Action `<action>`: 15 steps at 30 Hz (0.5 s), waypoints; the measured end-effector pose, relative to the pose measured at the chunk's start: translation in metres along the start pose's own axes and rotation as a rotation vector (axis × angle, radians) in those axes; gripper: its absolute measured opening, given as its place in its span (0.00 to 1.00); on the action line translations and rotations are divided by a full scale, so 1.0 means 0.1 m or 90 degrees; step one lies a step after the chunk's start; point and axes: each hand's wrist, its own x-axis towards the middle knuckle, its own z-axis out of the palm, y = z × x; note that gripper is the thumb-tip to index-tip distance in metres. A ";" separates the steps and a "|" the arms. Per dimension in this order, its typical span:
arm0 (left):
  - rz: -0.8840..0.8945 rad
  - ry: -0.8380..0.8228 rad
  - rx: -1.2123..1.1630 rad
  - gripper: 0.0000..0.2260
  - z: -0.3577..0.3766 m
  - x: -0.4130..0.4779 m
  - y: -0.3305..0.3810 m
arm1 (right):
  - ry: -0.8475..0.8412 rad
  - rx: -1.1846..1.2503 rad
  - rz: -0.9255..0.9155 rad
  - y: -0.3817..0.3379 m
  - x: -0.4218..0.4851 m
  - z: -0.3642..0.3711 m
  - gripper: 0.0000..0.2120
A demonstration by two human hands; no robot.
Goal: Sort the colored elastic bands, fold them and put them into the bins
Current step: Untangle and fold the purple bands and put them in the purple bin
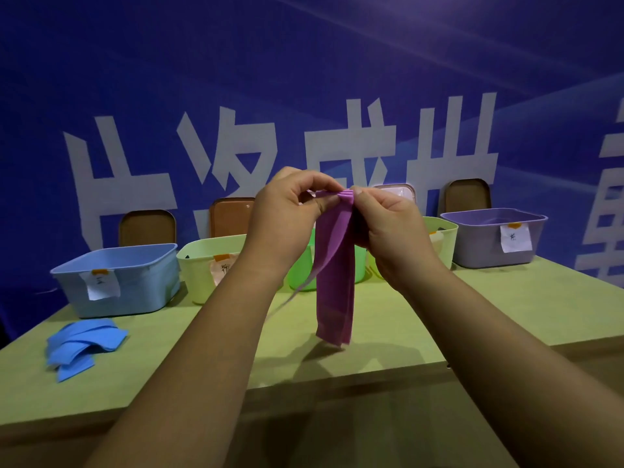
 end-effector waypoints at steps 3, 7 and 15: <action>-0.016 0.012 -0.011 0.05 0.02 -0.01 -0.01 | 0.003 0.006 -0.006 0.02 -0.01 0.00 0.15; -0.014 0.022 0.006 0.06 0.03 0.01 -0.03 | 0.014 0.005 -0.007 0.06 -0.03 0.02 0.16; -0.007 0.039 0.020 0.07 0.10 0.02 -0.06 | 0.020 0.089 0.031 0.09 0.00 0.01 0.18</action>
